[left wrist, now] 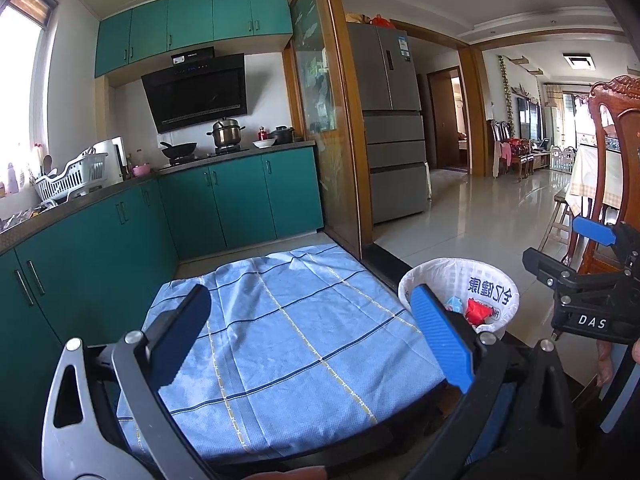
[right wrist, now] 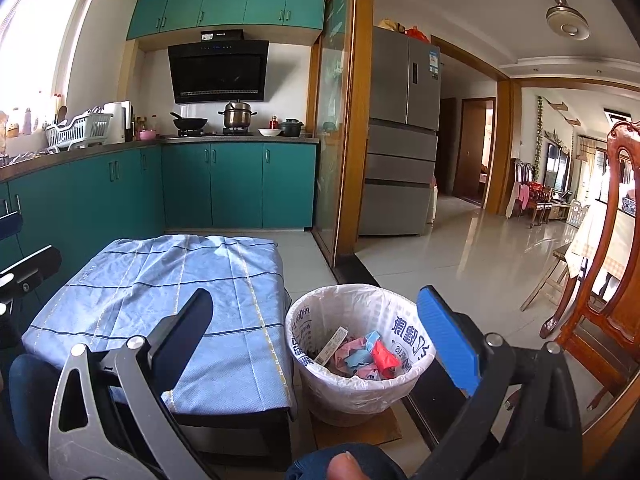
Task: Collect trash
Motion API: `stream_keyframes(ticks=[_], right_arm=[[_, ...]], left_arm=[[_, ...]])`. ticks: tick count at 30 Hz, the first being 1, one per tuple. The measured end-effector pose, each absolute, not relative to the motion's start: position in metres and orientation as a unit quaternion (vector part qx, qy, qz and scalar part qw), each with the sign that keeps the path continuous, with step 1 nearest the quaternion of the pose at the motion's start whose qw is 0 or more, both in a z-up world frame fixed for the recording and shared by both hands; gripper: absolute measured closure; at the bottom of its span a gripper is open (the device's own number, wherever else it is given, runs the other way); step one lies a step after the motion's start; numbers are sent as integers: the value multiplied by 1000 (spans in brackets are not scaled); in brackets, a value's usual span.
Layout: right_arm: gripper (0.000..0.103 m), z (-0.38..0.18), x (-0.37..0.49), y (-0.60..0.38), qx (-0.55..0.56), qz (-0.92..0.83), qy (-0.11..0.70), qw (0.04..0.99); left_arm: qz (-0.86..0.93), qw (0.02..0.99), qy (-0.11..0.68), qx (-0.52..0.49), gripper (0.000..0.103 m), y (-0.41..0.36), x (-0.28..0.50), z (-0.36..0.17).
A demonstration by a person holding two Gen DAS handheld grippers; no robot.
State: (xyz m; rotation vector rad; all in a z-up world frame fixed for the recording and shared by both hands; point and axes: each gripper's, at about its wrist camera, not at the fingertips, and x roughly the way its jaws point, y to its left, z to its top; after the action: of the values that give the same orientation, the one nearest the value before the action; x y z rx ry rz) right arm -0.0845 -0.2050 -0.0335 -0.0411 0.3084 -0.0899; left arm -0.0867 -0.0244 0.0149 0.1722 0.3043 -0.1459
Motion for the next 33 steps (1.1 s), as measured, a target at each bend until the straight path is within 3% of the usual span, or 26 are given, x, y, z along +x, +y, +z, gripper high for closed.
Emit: stream_keyframes(ticks=[33], right_arm=[[3,-39,-80,-209,-13,-39,161,986]], left_arm=[[-72,980,163,92,3,-32,-78,9]])
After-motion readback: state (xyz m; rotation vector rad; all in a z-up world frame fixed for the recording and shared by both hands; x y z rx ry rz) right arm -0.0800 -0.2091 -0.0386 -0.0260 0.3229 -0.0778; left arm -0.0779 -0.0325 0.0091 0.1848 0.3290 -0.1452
